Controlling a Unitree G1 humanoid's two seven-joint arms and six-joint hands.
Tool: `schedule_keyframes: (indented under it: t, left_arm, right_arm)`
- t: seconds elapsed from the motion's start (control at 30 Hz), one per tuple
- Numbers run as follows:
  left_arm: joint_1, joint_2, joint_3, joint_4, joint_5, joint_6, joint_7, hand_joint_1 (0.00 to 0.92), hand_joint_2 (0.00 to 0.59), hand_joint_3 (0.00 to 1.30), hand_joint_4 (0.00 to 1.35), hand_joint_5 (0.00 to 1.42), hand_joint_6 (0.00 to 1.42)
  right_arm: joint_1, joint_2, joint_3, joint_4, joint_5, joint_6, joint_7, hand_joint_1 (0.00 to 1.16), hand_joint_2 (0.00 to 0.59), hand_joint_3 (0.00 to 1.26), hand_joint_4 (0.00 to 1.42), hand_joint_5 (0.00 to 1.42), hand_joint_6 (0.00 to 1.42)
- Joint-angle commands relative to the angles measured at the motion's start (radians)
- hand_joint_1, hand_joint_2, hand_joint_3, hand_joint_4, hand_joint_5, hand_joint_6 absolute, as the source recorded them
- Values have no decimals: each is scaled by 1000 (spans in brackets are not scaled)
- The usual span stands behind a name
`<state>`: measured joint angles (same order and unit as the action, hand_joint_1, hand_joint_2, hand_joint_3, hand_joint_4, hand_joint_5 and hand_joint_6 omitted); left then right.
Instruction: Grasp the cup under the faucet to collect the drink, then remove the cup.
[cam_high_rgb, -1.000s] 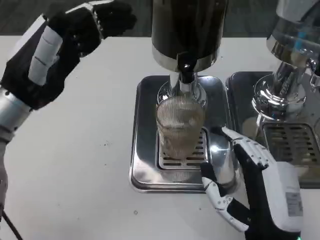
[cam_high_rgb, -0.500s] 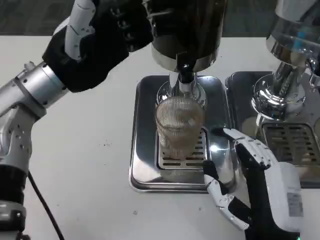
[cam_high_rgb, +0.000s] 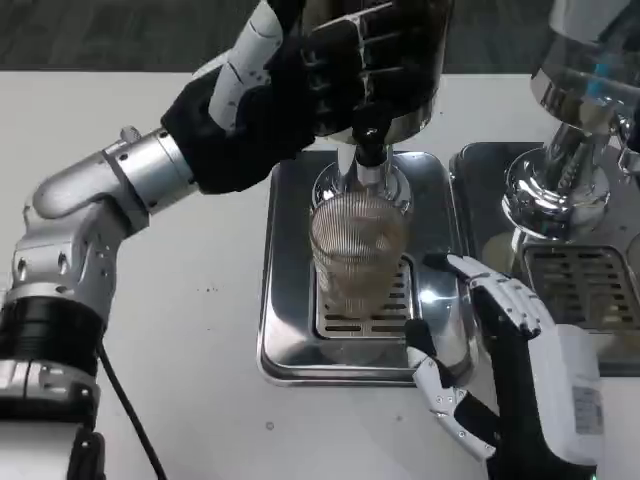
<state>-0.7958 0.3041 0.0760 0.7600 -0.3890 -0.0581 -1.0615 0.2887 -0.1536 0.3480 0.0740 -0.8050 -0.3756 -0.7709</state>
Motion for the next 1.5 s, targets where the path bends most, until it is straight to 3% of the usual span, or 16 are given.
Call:
schedule_keyframes:
  t: [0.03, 0.47, 0.83, 1.07, 1.2, 1.3, 1.5]
  left_arm:
    - [-27, -15, -17, 63, 51, -51, -11, 0, 101, 144, 79, 167, 93]
    - [-33, -6, -64, 209, 209, -349, -2, 0, 100, 134, 86, 150, 63]
    - [-28, 4, -88, 301, 272, -540, 31, 0, 92, 138, 90, 146, 48]
    - [-25, 18, -114, 319, 310, -619, 62, 0, 87, 140, 84, 133, 26]
    - [-24, 30, -134, 323, 335, -661, 85, 0, 88, 136, 72, 120, 25]
    - [-23, 38, -150, 324, 359, -695, 108, 0, 87, 133, 72, 116, 24]
    - [-19, 46, -170, 324, 379, -732, 129, 0, 86, 128, 61, 106, 12]
  right_arm:
    - [1, 3, -1, 9, -4, -6, -18, 425, 405, 348, 285, 288, 232]
    - [5, 1, -3, 11, 3, -8, -16, 425, 405, 348, 285, 288, 232]
    - [16, -11, -6, -3, 12, -8, 0, 425, 405, 348, 285, 288, 232]
    - [16, -12, -9, -5, 24, -12, 8, 425, 405, 346, 285, 288, 232]
    - [12, -10, -16, -3, 82, -32, 48, 404, 371, 274, 219, 226, 212]
    - [0, -15, -29, 5, 164, -64, 113, 391, 323, 208, 151, 177, 195]
    - [-18, -15, -64, 12, 295, -100, 231, 400, 288, 140, 99, 125, 178]
